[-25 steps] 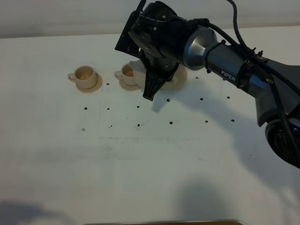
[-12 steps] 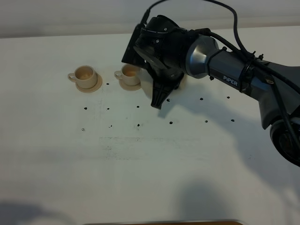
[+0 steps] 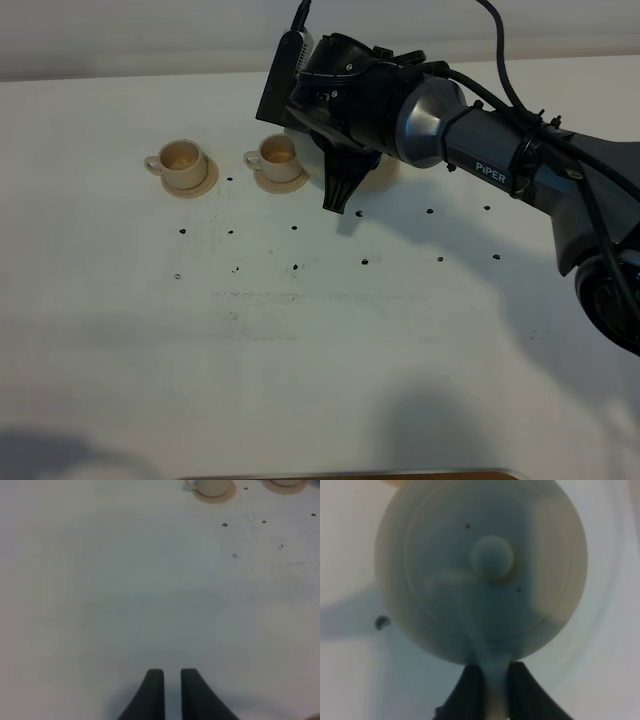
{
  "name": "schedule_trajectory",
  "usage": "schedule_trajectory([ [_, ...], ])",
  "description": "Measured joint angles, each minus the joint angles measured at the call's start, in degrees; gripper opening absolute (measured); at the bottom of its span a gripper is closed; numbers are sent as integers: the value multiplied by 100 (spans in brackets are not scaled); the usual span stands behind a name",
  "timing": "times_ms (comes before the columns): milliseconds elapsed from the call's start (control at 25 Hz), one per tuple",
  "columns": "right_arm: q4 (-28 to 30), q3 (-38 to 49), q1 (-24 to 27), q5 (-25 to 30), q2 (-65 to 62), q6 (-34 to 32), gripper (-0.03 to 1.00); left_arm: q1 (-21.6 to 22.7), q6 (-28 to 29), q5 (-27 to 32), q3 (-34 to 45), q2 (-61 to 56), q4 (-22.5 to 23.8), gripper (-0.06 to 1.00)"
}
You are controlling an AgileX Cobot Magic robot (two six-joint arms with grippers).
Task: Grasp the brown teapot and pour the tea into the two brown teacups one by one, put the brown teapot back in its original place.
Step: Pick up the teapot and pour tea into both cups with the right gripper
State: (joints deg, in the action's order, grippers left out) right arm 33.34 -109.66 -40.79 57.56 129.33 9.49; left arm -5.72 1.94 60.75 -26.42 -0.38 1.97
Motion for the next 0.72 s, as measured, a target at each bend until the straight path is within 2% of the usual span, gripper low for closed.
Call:
schedule_trajectory([
  [720, 735, 4, -47, -237, 103, -7, 12, 0, 0, 0, 0, 0, 0, 7],
])
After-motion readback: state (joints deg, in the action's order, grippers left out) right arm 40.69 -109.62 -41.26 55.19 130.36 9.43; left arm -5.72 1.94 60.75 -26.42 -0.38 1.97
